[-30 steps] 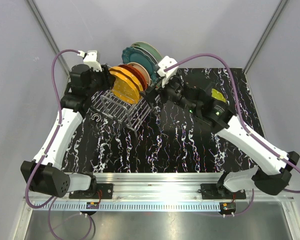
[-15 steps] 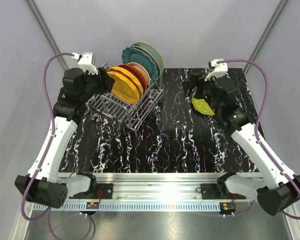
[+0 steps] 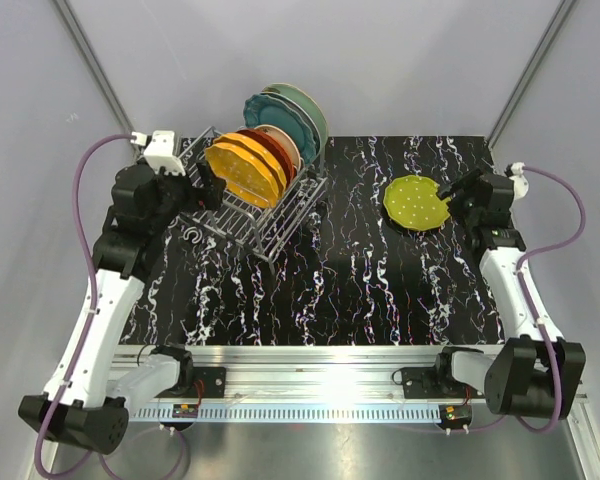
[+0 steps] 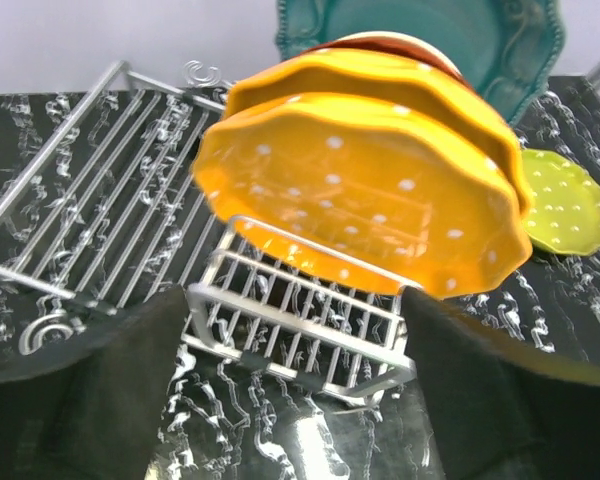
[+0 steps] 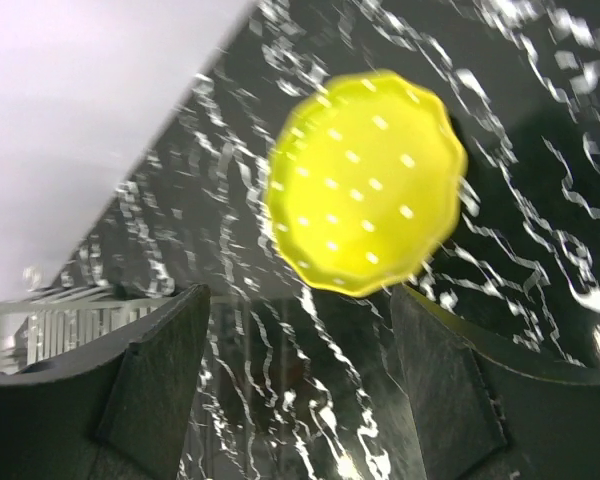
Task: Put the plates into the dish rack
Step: Grab a plate with the right arm
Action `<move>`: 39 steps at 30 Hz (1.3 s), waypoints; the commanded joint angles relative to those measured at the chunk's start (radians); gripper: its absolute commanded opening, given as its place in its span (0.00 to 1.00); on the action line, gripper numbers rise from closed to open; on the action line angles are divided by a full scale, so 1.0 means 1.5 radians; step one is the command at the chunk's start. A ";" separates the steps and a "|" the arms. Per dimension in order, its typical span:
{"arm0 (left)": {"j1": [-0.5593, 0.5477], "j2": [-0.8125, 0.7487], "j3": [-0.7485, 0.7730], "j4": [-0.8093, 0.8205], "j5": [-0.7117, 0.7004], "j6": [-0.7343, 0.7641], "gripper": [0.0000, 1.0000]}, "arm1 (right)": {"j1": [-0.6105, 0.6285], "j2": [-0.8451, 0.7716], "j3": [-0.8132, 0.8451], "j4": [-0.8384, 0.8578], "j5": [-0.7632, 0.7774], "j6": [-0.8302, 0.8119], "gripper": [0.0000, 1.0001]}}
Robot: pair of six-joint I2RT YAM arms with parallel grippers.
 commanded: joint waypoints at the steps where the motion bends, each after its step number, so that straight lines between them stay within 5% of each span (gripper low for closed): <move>1: 0.006 -0.038 -0.026 0.015 -0.058 0.016 0.99 | -0.010 0.020 -0.015 0.026 0.004 0.056 0.80; 15: 0.004 -0.140 -0.166 0.106 -0.187 0.040 0.99 | -0.014 0.176 -0.045 0.051 0.059 0.092 0.81; 24: -0.004 -0.147 -0.164 0.090 -0.221 0.051 0.99 | -0.016 0.284 -0.016 0.086 0.064 0.089 0.60; 39: -0.014 -0.151 -0.170 0.088 -0.234 0.061 0.99 | -0.019 0.383 0.050 0.086 0.065 0.075 0.56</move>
